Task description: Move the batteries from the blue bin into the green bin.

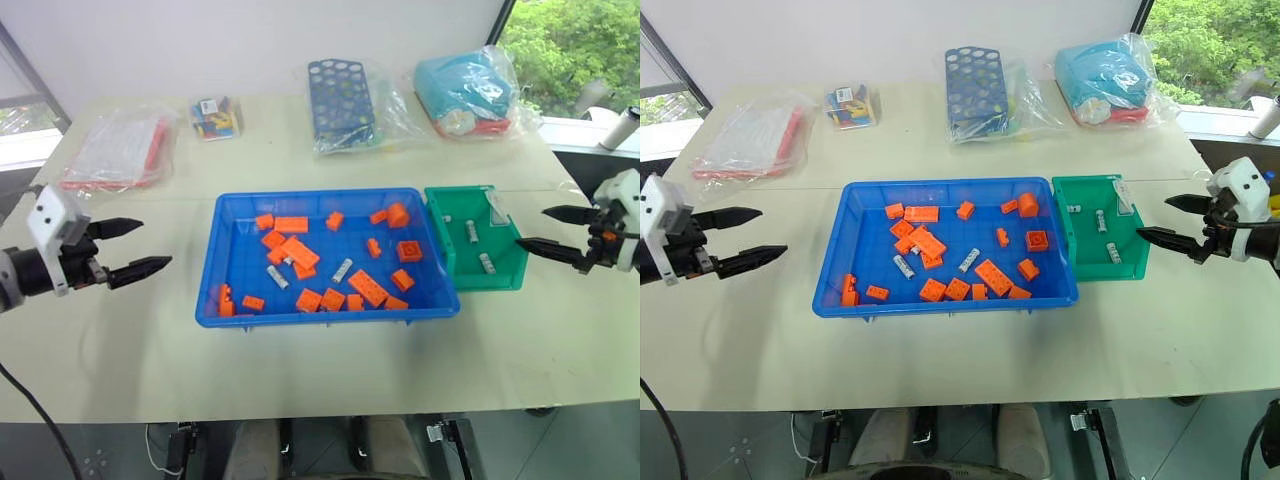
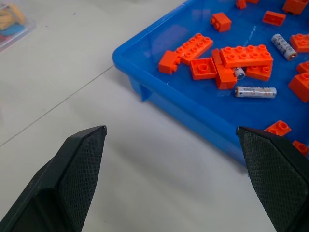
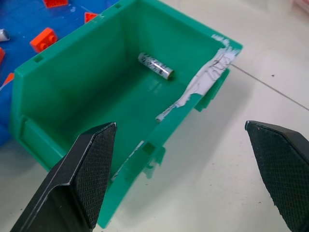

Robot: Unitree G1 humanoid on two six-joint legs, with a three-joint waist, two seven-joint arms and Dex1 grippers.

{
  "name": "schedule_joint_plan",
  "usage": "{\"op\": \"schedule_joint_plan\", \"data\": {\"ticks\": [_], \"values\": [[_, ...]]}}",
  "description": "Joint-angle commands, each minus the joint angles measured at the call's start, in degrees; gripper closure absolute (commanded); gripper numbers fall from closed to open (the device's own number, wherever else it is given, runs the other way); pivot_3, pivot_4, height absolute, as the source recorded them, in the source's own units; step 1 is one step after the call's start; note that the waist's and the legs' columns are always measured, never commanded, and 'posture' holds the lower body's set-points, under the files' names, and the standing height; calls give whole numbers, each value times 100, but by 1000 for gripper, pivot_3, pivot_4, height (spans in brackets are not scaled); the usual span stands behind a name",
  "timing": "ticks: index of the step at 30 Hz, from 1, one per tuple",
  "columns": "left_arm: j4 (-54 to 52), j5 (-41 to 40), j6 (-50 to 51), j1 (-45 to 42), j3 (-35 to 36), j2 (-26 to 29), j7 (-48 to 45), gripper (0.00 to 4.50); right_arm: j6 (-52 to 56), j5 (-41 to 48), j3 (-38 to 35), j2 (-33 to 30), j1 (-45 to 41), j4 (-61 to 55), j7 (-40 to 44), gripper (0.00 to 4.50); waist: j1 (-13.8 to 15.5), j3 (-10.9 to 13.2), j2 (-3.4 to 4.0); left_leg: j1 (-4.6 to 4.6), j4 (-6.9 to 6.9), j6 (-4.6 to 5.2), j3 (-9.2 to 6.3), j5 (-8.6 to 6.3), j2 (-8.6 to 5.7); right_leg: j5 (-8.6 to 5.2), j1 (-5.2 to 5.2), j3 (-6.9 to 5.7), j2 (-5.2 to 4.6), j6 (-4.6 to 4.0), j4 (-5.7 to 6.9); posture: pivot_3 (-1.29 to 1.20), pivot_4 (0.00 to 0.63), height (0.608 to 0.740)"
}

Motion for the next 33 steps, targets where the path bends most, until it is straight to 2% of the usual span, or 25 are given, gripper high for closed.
{"op": "schedule_joint_plan", "data": {"ticks": [1, 13, 18, 23, 28, 33], "values": [[-182, -69, -35, 16, 277, 41, 66, 0, -148, -22, -74, -51, -156, 53, 19, 105, 0, 0, 0, 0, 0, 0, 1, 0, 0, 0, 0, 0, 0, 0, 0, 0, 150, 737], [-170, -193, 195, -231, 208, 50, 269, 0, -189, -55, -151, -22, -22, 62, -178, 105, 2, 0, 1, 0, -1, 9, 29, 6, 3, 6, -13, 0, -5, -6, 2, 0, 150, 737], [-405, -335, 312, -282, 149, -87, 364, 0, -155, -89, -88, 5, -245, 100, -326, 105, 2, 0, 1, 0, -1, 14, 33, 9, 3, 6, -13, 0, -4, -6, 3, 0, 150, 737], [-978, -526, 502, -163, 65, -212, 389, 0, 385, 171, -44, 137, -453, -729, -373, 105, -2, 0, 1, 0, 5, 18, 37, 10, 3, 7, -14, -1, 0, -4, 12, 0, 150, 737], [-1419, -880, 885, -253, -69, -105, 275, 0, 1516, 488, 389, 702, -955, -2225, -878, 105, 2, 1, 1, 0, 25, 18, 38, 11, 13, 7, -20, -2, 15, -3, 39, 0, 150, 737], [-1767, -941, 935, -305, -376, -128, 213, 0, 2562, 309, 1380, 1730, -1427, -3329, -1788, 105, 11, 1, -1, -2, 34, 19, 37, 11, 19, 7, -25, -1, 40, -3, 52, 0, 150, 737]]}}
